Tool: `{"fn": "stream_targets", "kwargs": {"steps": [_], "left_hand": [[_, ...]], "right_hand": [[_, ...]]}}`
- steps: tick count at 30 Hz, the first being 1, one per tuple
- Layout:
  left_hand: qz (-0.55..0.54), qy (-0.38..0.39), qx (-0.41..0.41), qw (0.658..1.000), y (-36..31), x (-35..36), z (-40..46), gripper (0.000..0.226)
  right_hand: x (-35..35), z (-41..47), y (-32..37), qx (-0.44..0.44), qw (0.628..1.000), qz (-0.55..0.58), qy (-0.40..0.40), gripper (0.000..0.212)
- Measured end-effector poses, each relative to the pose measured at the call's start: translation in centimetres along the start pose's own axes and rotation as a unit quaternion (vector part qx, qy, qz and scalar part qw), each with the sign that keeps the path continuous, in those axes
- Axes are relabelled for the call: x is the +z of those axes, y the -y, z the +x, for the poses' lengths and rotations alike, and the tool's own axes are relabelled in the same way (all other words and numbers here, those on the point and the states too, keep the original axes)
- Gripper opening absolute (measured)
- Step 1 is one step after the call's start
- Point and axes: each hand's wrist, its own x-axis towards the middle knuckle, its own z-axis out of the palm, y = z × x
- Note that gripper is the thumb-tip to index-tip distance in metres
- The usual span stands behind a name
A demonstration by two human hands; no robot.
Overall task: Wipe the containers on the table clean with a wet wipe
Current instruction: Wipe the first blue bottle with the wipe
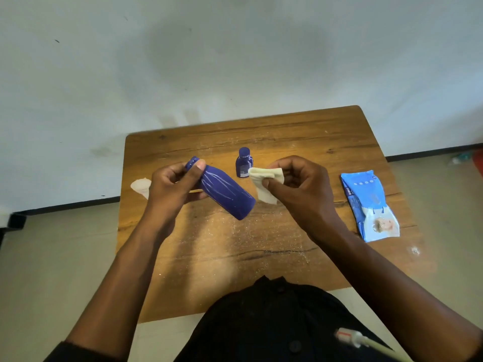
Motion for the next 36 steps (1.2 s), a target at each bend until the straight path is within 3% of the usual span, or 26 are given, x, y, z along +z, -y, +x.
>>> {"fn": "stream_targets", "kwargs": {"steps": [3,8,13,18,25,27,30,32,36], "left_hand": [[-0.048,0.012,-0.002,0.999,-1.1,1.3,-1.8,0.030],[-0.087,0.018,0.009,0.996,-3.1,2.8,-3.9,0.034],[-0.110,-0.003,0.016,0.994,-4.6,2.6,-4.6,0.040],[-0.112,-0.026,0.014,0.993,-5.1,2.4,-4.7,0.044],[-0.104,0.022,0.026,0.994,-5.5,3.5,-5.7,0.039],[-0.105,0.024,0.029,0.994,-5.7,3.5,-5.8,0.040],[-0.103,0.021,0.040,0.994,-6.1,3.2,-5.8,0.039],[-0.101,0.018,0.047,0.994,-6.4,3.2,-5.8,0.038],[-0.100,0.010,0.061,0.993,-6.8,3.2,-5.9,0.039]], "right_hand": [[1.1,-0.5,1.4,-0.128,0.988,-0.088,-0.022,0.016],[2.8,-1.7,2.2,-0.315,0.922,-0.222,-0.037,0.019],[2.5,-3.1,1.8,-0.383,0.878,-0.287,0.007,0.029],[1.5,-3.8,1.0,-0.436,0.835,-0.337,0.016,0.017],[1.3,-3.2,3.3,-0.344,0.900,-0.260,-0.062,0.022],[1.9,-3.7,4.1,-0.360,0.886,-0.285,-0.061,0.020],[2.6,-4.5,4.1,-0.427,0.843,-0.328,0.001,0.017],[2.6,-4.4,4.0,-0.431,0.841,-0.328,0.012,0.019],[2.0,-3.6,5.1,-0.306,0.925,-0.221,-0.045,0.022]]}}
